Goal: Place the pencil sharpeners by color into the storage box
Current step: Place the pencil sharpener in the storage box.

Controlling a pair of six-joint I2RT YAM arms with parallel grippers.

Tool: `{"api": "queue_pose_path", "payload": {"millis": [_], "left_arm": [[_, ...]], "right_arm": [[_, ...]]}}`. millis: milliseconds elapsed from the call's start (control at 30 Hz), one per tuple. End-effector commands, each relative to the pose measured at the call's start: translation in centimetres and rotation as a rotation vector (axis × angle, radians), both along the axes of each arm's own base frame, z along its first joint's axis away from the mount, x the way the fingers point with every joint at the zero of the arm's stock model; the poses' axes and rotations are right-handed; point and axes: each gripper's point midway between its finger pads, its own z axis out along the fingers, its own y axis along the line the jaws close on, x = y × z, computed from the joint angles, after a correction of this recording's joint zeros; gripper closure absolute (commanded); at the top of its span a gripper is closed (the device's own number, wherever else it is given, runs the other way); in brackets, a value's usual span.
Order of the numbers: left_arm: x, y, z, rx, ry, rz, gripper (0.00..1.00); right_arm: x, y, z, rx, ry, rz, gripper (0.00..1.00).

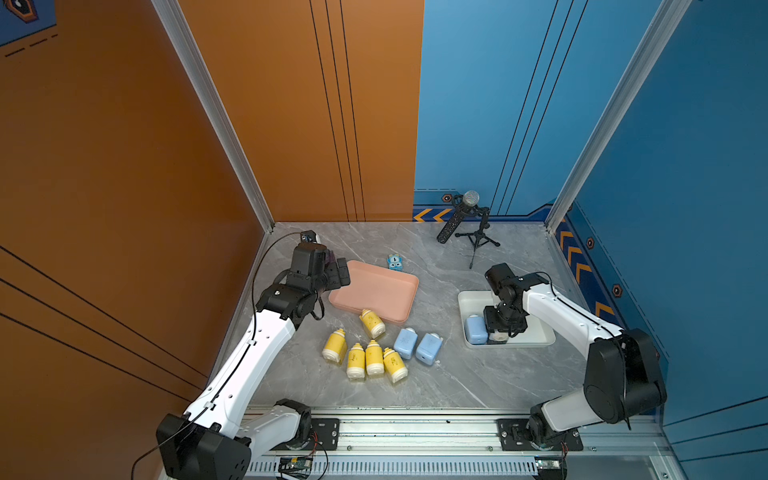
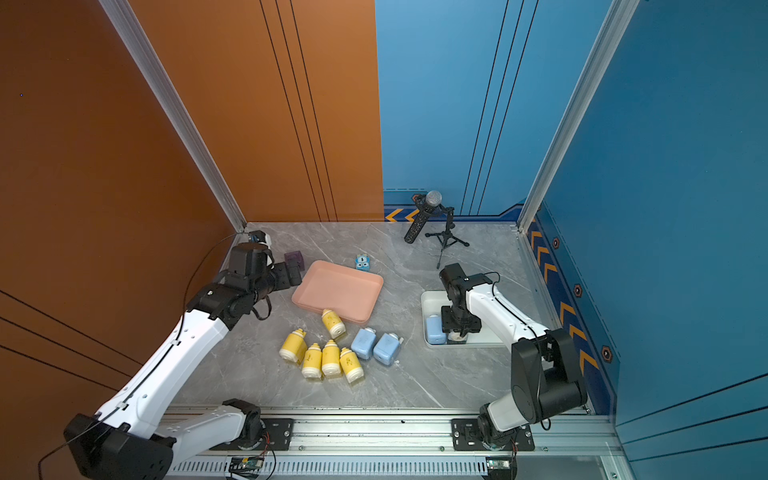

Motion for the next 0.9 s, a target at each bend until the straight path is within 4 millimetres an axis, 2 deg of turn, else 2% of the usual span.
{"api": "queue_pose_path", "payload": {"millis": [0,400,867], "left_arm": [[-0.31,-0.15,-0.71,-0.008,0.025,-0.011,0.02],[-0.29,-0.13,-0.73,-0.009,0.026,-0.011,0.02],[-0.30,-0.12,-0.71,-0.009,0.025,-0.010,0.02]], "right_arm": [[-0.15,0.51,-0.64,0.015,0.010,-0.008,0.63],[-0.36,0.47,-1.28,0.012,0.021,-0.019,0.61],[-0.53,0.44,-1.28,0.012,0.021,-0.023,0.50]]}}
